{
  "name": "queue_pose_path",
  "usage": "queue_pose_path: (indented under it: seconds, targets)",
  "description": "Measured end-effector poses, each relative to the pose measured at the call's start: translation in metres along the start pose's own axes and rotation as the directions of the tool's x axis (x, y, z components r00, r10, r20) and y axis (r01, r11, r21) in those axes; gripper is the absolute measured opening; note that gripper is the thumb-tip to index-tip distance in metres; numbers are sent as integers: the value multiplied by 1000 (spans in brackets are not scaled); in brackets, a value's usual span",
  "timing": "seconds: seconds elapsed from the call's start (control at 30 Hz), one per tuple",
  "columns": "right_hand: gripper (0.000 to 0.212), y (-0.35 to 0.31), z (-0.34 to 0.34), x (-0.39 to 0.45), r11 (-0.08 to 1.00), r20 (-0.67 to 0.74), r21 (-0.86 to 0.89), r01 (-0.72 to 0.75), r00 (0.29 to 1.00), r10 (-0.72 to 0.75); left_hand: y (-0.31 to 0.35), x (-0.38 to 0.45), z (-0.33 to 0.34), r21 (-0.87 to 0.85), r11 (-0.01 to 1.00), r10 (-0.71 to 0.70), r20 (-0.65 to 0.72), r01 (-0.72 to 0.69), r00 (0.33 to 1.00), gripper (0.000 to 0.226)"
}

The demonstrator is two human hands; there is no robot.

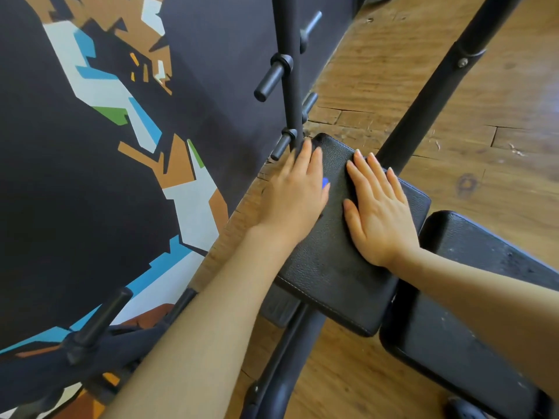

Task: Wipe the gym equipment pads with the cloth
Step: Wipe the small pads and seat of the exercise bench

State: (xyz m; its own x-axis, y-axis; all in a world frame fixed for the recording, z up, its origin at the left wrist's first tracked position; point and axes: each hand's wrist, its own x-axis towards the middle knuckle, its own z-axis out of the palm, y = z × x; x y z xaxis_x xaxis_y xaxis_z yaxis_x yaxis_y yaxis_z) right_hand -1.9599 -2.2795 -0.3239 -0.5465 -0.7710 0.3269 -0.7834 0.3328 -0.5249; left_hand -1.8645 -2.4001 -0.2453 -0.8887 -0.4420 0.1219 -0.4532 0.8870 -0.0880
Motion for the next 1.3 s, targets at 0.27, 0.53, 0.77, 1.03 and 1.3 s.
queue_pose_path:
  seconds: [0.27,0.53,0.77,1.03,1.3]
  targets:
    - [59,0,0,0,1000,-13,15,3,1000,-3,1,-116,-7,180,952,246,30,-247,969,53]
    - [59,2,0,-1,1000,-7,9,4,1000,-4,27,-76,7,216,965,153,-18,-146,988,49]
    - [60,0,-2,-1,1000,-7,20,3,1000,-3,13,-80,-5,193,979,72,-16,-68,997,46]
    - [60,1,-1,-1,1000,-12,25,7,1000,-7,-3,-105,-24,104,994,-23,109,12,994,61]
    - [60,2,-2,-1,1000,12,23,1,1000,-2,-3,-57,-29,-4,1000,-21,195,22,981,57]
